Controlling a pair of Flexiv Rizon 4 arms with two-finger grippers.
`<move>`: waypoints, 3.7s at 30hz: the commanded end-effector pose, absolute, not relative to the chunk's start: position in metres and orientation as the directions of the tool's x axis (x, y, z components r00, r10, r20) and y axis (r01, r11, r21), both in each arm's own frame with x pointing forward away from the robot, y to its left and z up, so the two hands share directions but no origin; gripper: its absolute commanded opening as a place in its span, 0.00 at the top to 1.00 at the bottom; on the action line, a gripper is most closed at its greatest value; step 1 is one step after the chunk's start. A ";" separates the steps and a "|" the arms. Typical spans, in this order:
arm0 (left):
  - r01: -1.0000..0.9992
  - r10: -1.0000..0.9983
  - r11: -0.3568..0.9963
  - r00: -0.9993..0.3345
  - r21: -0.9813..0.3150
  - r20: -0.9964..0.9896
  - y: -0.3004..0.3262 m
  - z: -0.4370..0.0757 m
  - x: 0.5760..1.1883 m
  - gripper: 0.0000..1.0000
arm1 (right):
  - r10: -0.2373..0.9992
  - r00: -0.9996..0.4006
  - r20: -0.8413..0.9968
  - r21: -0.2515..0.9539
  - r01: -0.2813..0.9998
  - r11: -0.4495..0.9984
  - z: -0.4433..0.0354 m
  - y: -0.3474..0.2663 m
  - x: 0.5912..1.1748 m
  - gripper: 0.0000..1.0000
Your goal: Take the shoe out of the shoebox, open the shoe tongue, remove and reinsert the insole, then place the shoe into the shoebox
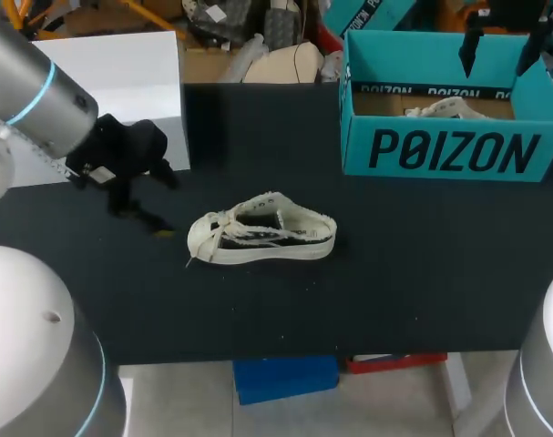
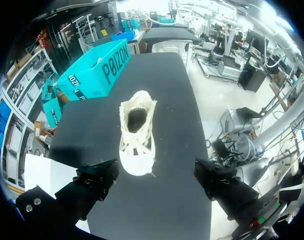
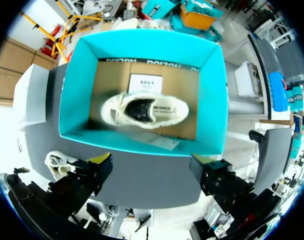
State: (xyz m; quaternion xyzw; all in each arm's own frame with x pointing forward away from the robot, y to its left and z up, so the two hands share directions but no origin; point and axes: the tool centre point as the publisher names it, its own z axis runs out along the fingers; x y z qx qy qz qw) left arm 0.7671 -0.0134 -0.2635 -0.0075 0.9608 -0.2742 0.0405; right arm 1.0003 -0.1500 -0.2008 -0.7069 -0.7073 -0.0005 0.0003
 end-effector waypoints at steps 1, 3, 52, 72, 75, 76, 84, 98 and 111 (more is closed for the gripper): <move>0.019 -0.038 0.796 -0.996 -0.605 -0.081 -0.008 -0.266 0.763 0.00 | 1.000 0.000 0.001 0.000 1.000 0.000 -0.200 -0.150 1.000 0.00; 0.019 -0.038 0.796 -0.996 -0.605 -0.081 -0.008 -0.266 0.763 0.00 | 1.000 0.000 0.001 0.000 1.000 0.000 -0.200 -0.150 1.000 0.00; 0.019 -0.038 0.796 -0.996 -0.605 -0.081 -0.008 -0.266 0.763 0.00 | 0.559 -0.829 -0.003 0.282 0.536 0.796 -0.205 0.089 0.859 0.00; 0.019 -0.038 0.796 -0.996 -0.605 -0.081 -0.008 -0.266 0.763 0.00 | 0.249 -0.966 -0.076 0.421 0.195 0.886 -0.222 0.117 0.830 0.00; 0.019 -0.038 0.796 -0.996 -0.605 -0.081 -0.008 -0.266 0.763 0.00 | 0.206 -0.973 -0.107 0.471 0.133 0.872 -0.229 0.119 0.829 0.00; 0.019 -0.038 0.796 -0.996 -0.605 -0.081 -0.008 -0.266 0.763 0.00 | 0.202 -0.973 -0.109 0.484 0.126 0.866 -0.232 0.120 0.827 0.00; 0.019 -0.038 0.796 -0.996 -0.605 -0.081 -0.008 -0.266 0.763 0.00 | 0.205 -0.972 -0.117 0.588 0.098 0.803 -0.271 0.120 0.807 0.00; 0.019 -0.038 0.796 -0.996 -0.605 -0.081 -0.008 -0.266 0.763 0.00 | 0.100 -0.987 -0.128 0.735 -0.027 0.677 -0.326 0.124 0.820 0.00; 0.019 -0.038 0.796 -0.996 -0.605 -0.081 -0.008 -0.266 0.763 0.00 | 0.008 -0.992 -0.128 0.812 -0.100 0.575 -0.369 0.135 0.838 0.00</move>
